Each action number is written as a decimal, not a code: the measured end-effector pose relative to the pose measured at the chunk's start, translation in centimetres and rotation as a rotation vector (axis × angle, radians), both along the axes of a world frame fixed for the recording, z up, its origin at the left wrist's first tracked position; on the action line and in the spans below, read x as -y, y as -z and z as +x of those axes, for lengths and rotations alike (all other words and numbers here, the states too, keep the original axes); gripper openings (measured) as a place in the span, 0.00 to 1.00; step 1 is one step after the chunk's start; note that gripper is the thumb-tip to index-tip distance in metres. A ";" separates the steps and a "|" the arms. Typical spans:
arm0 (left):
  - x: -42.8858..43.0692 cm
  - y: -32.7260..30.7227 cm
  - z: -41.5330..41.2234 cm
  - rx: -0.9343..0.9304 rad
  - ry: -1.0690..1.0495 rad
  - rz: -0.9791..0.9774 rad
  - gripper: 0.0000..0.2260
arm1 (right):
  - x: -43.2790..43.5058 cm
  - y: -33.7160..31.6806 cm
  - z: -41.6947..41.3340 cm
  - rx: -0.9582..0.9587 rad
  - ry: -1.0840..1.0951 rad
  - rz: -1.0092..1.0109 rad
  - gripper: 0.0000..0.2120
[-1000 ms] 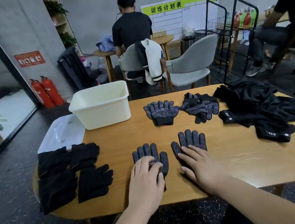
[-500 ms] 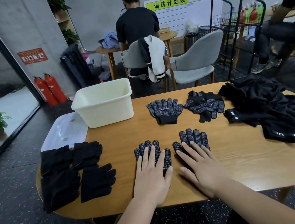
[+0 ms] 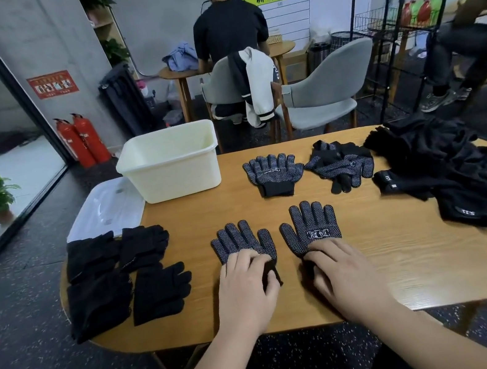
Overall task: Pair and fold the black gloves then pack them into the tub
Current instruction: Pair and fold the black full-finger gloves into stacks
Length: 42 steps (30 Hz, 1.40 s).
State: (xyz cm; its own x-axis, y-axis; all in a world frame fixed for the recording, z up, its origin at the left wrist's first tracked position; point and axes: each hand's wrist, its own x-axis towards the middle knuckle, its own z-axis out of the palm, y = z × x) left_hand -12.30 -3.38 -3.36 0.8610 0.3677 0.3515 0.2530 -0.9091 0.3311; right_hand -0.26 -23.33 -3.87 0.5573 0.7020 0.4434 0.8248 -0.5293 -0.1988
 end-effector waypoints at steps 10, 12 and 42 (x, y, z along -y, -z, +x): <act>-1.0 0.4 0.3 0.003 -0.082 -0.188 0.02 | -0.1 -0.1 -0.1 0.021 0.066 -0.052 0.12; -1.2 0.2 0.3 0.025 -0.082 -0.207 0.03 | -0.1 -0.3 -0.2 0.033 0.063 -0.048 0.12; 0.8 -0.7 -0.5 -0.002 0.229 0.100 0.16 | -1.3 -19.5 3.5 -0.492 -0.090 0.067 0.15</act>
